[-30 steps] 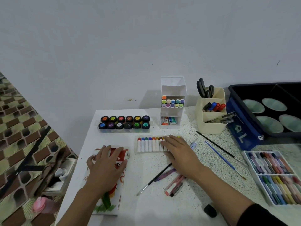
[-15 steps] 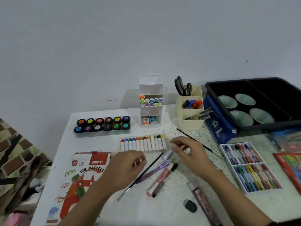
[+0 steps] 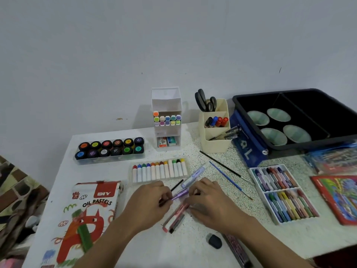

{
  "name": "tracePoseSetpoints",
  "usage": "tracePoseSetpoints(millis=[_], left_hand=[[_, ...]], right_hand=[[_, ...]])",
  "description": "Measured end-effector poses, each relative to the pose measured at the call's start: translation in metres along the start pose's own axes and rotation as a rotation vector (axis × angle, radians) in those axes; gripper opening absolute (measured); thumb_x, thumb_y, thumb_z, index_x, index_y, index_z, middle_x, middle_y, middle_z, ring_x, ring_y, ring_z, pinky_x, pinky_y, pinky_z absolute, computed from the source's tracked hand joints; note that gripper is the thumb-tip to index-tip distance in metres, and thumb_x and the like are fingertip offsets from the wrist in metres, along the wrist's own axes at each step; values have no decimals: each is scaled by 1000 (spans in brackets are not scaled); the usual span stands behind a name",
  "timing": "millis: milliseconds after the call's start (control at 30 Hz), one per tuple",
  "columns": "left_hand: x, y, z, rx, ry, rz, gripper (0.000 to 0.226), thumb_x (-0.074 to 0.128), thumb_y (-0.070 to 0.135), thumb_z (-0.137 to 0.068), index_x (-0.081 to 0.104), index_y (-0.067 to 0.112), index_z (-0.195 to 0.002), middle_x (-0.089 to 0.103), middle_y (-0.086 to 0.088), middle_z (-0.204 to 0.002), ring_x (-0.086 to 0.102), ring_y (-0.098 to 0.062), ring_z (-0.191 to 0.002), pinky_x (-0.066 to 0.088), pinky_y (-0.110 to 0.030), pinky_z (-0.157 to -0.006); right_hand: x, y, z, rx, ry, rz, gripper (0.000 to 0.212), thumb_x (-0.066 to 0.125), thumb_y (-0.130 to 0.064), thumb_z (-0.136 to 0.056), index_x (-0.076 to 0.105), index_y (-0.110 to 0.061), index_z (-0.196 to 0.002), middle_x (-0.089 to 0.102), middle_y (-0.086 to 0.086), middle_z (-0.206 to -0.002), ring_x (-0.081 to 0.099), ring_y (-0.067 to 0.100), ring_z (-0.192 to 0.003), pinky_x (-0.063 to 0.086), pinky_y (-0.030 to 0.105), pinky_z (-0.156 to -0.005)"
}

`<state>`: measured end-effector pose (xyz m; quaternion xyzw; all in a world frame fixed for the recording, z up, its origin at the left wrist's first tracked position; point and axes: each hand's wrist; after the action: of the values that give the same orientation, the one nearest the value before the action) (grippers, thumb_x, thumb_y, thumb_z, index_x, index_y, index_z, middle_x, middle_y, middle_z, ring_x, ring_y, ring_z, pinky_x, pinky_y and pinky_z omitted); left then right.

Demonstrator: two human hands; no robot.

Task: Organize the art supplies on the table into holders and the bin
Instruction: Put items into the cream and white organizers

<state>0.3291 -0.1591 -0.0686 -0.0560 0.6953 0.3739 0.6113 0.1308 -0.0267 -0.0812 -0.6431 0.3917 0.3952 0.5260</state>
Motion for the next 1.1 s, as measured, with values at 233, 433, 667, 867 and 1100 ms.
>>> tracePoseSetpoints(millis=[233,433,667,867,1100], left_hand=[[-29,0,-1,-107,93,250,3,66,30,-94,66,32,-96,64,18,-89,58,-9,-73,50,-18,-64],[-27,-4,-3,-223,136,194,10,69,33,-92,60,38,-92,66,17,-85,60,-3,-69,48,-15,-62],[-11,-6,2,-296,237,161,17,70,24,-92,59,36,-95,63,15,-79,59,-4,-65,50,-18,-60],[-10,5,-7,-267,275,34,11,62,31,-95,58,35,-105,59,15,-97,54,-2,-71,40,-14,-60],[14,42,-38,34,238,-93,22,59,39,-95,68,28,-113,57,9,-102,56,-11,-88,46,-28,-78]], right_hand=[[-4,5,-7,-46,-24,39,21,56,-28,-96,68,-33,-112,60,-19,-120,48,4,-108,40,30,-78],[-12,5,-20,-108,-75,67,21,54,-23,-101,65,-27,-118,61,-11,-114,47,10,-106,31,32,-80],[-20,20,-20,-98,-59,-54,18,60,-19,-98,69,-24,-113,55,-10,-110,52,9,-100,47,33,-84],[-32,31,-13,183,109,-393,8,56,-22,-101,59,-28,-106,59,-18,-97,58,7,-81,52,28,-67],[-44,35,-16,449,275,-762,30,63,-11,-97,44,-29,-111,73,-3,-92,68,25,-69,47,27,-51]])
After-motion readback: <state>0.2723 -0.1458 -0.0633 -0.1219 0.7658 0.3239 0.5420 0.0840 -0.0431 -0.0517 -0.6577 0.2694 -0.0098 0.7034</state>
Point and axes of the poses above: each hand's wrist, its own z-axis away from the middle knuckle, its own x-axis out of the palm, y = z × x
